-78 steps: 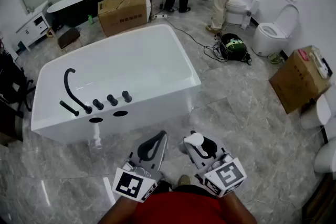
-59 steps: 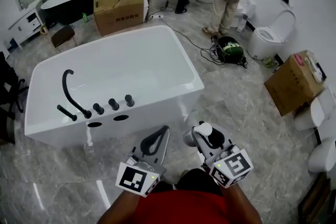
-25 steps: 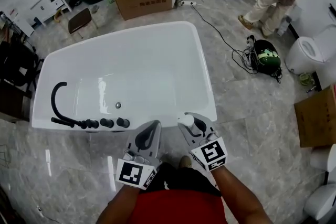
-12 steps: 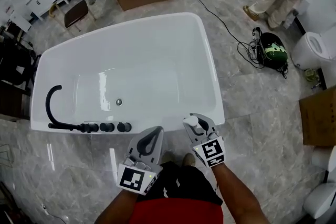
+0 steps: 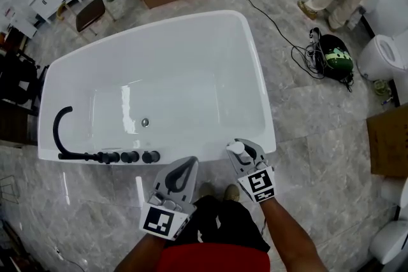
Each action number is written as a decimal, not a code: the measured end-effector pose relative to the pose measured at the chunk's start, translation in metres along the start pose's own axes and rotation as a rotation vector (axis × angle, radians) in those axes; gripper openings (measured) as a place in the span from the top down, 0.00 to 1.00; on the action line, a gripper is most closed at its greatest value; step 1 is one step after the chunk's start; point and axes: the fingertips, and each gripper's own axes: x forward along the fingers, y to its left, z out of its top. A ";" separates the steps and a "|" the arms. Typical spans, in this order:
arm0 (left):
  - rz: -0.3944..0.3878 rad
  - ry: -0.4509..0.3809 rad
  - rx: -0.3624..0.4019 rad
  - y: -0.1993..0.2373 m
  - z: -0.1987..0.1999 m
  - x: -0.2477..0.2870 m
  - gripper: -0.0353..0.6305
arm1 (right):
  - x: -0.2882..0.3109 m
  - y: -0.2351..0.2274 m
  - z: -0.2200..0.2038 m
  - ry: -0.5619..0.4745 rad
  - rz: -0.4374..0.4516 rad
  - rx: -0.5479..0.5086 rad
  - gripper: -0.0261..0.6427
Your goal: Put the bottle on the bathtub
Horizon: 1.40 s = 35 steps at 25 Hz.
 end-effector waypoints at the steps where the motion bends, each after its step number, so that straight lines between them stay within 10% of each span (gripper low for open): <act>1: 0.000 -0.007 0.003 0.000 0.001 0.001 0.93 | 0.000 0.000 -0.001 -0.001 0.000 -0.005 0.80; 19: -0.092 0.036 -0.014 -0.035 -0.005 0.006 0.93 | -0.029 0.000 -0.006 0.046 0.026 -0.048 0.59; 35: -0.142 -0.110 0.004 -0.057 0.056 -0.007 0.93 | -0.122 0.034 0.146 -0.258 0.013 0.012 0.72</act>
